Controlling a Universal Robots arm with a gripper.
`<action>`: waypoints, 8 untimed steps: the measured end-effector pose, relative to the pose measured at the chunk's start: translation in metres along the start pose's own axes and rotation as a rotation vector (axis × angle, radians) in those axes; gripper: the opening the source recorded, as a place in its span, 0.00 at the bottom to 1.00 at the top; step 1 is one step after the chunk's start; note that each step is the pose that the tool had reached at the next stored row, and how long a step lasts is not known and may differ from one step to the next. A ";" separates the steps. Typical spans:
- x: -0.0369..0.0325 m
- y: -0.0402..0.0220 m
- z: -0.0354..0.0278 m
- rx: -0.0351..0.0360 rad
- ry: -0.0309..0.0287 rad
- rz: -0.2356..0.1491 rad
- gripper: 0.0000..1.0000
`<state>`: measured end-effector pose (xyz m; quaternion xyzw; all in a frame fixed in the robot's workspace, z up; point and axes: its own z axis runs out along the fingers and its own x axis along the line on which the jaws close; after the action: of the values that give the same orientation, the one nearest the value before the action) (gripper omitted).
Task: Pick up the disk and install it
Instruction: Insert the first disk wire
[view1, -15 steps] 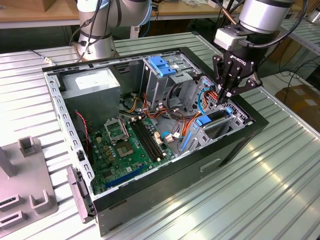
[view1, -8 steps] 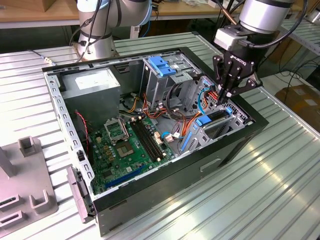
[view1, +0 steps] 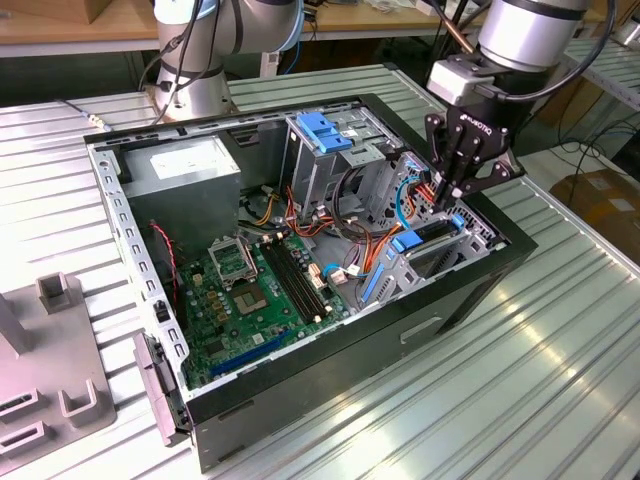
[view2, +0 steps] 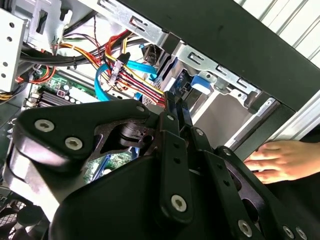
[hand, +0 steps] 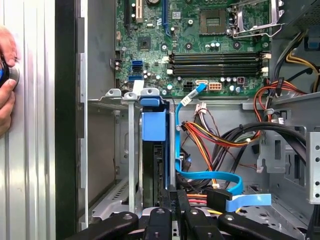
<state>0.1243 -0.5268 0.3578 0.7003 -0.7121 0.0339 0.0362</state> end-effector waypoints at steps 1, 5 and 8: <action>0.0005 0.0000 0.0002 -0.0001 -0.0004 0.001 0.16; 0.0007 0.0000 0.0003 -0.0001 -0.0007 0.000 0.16; 0.0011 0.0000 0.0004 -0.0001 -0.0007 0.000 0.16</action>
<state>0.1243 -0.5280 0.3575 0.7003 -0.7122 0.0336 0.0360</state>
